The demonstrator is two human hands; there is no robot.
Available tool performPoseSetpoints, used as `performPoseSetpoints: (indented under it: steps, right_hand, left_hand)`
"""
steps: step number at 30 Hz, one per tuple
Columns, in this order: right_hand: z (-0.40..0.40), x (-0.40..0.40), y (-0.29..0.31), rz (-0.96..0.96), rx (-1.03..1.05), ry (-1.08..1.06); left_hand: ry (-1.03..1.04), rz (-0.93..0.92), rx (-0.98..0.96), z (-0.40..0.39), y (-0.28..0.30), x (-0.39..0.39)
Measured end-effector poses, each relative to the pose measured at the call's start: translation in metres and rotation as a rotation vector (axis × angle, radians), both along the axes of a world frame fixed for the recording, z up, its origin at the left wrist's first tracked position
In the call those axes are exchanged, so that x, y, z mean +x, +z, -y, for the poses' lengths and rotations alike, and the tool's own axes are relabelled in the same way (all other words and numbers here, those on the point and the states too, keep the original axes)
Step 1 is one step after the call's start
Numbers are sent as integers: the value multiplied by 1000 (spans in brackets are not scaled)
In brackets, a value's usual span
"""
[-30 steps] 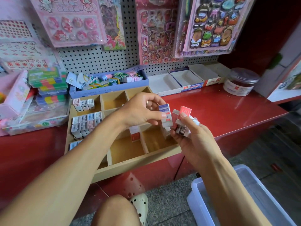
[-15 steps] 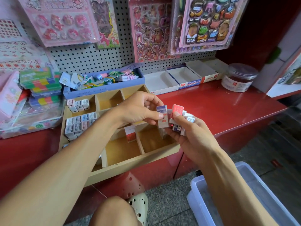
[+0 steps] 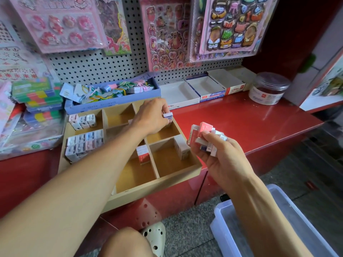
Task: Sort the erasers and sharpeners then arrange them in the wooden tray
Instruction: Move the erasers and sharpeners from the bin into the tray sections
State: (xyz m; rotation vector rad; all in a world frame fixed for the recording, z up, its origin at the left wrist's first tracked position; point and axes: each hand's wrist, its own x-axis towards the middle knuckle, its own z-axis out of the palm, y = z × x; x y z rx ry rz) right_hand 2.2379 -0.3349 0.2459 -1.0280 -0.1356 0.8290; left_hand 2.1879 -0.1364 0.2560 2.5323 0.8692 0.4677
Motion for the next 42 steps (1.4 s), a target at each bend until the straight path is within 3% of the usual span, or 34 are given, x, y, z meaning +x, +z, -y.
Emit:
performPoseSetpoints:
  steps: [7, 13, 16, 19, 21, 24, 29, 36, 42]
  right_hand:
    - [8, 3, -4, 25, -5, 23]
    - [7, 3, -9, 60, -32, 47]
    - [7, 1, -7, 76, -39, 46]
    - [7, -4, -2, 112, -44, 51]
    - [6, -10, 0, 146, -43, 60]
    - [4, -18, 4, 206, -28, 97]
    - [7, -31, 7, 237, -27, 101]
    - [17, -41, 6, 166, -94, 56]
    - [18, -46, 3, 212, -129, 23]
  left_hand:
    - [68, 54, 24, -1, -21, 7]
    - [24, -45, 4, -7, -9, 6]
    - [72, 36, -5, 1, 5, -3]
    - [-45, 215, -335, 24, 18, -16]
    - [-219, 191, -541, 44, 25, -28]
    - [-360, 134, -618, 60, 27, -43]
    - [-331, 134, -681, 61, 36, -66]
    - [-103, 122, -519, 39, 24, -114]
    - [1, -7, -122, 44, -10, -131]
